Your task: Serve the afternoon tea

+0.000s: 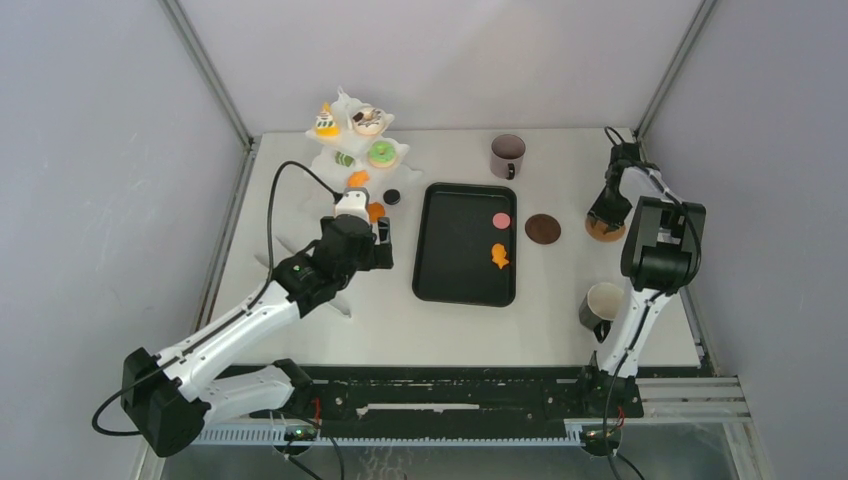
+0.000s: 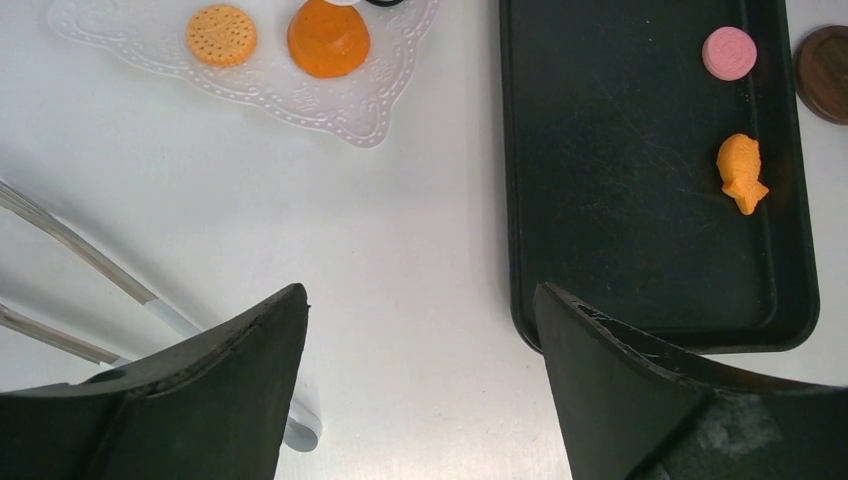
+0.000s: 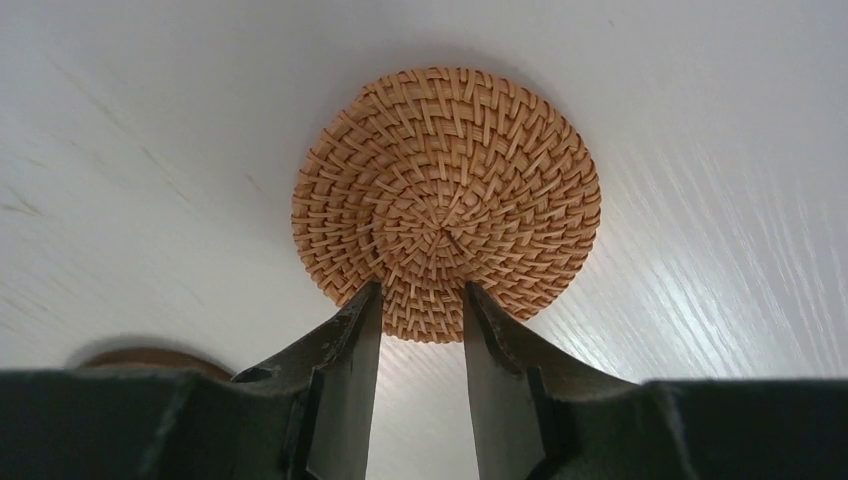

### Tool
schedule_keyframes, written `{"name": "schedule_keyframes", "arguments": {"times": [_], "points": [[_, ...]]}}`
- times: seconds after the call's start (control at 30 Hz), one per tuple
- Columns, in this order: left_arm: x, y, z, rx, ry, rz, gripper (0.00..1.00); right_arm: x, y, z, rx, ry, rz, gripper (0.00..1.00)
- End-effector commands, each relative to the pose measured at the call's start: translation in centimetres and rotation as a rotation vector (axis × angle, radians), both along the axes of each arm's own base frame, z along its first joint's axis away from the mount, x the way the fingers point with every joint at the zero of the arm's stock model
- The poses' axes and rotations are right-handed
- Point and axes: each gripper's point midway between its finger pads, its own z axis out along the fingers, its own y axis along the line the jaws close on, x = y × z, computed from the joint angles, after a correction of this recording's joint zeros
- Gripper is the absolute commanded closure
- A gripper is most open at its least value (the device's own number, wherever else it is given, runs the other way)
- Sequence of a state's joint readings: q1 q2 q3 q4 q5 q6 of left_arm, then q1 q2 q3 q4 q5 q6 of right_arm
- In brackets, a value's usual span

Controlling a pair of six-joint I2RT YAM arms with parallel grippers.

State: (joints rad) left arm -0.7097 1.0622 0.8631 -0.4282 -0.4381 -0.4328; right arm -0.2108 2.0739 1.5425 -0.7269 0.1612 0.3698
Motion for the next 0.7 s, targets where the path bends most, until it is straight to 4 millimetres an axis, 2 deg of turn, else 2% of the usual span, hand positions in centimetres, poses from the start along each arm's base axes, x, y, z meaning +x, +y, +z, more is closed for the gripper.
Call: {"name": "schedule_keyframes", "arguments": {"times": [0.0, 0.13, 0.23, 0.3, 0.37, 0.47, 0.6, 0.67], "points": [[0.3, -0.2, 1.3, -0.027, -0.046, -0.019, 0.13, -0.9, -0.1, 2.8, 0.016, -0.055, -0.022, 0.54], [0.0, -0.5, 1.6, -0.041, -0.043, -0.043, 0.13, -0.2, -0.1, 9.2, -0.024, -0.229, -0.035, 0.31], [-0.4, -0.4, 1.6, -0.044, -0.042, -0.057, 0.13, -1.3, 0.3, 13.3, -0.058, -0.307, -0.037, 0.25], [-0.7, -0.3, 1.7, -0.046, -0.043, -0.064, 0.13, -3.1, 0.8, 15.0, -0.076, -0.324, -0.058, 0.25], [-0.9, -0.2, 2.0, -0.049, -0.045, -0.071, 0.12, -5.8, 1.3, 15.8, -0.072, -0.308, -0.103, 0.25], [-1.3, -0.3, 2.2, -0.045, -0.032, -0.089, 0.13, -10.7, 2.3, 15.8, -0.074, -0.264, -0.162, 0.27], [-1.5, -0.5, 2.2, -0.035, -0.017, -0.118, 0.12, -17.3, 3.7, 14.6, -0.047, -0.200, -0.246, 0.27], [-1.6, -0.6, 2.2, -0.034, -0.013, -0.124, 0.12, -21.4, 3.7, 13.8, -0.065, -0.152, -0.332, 0.27]]}}
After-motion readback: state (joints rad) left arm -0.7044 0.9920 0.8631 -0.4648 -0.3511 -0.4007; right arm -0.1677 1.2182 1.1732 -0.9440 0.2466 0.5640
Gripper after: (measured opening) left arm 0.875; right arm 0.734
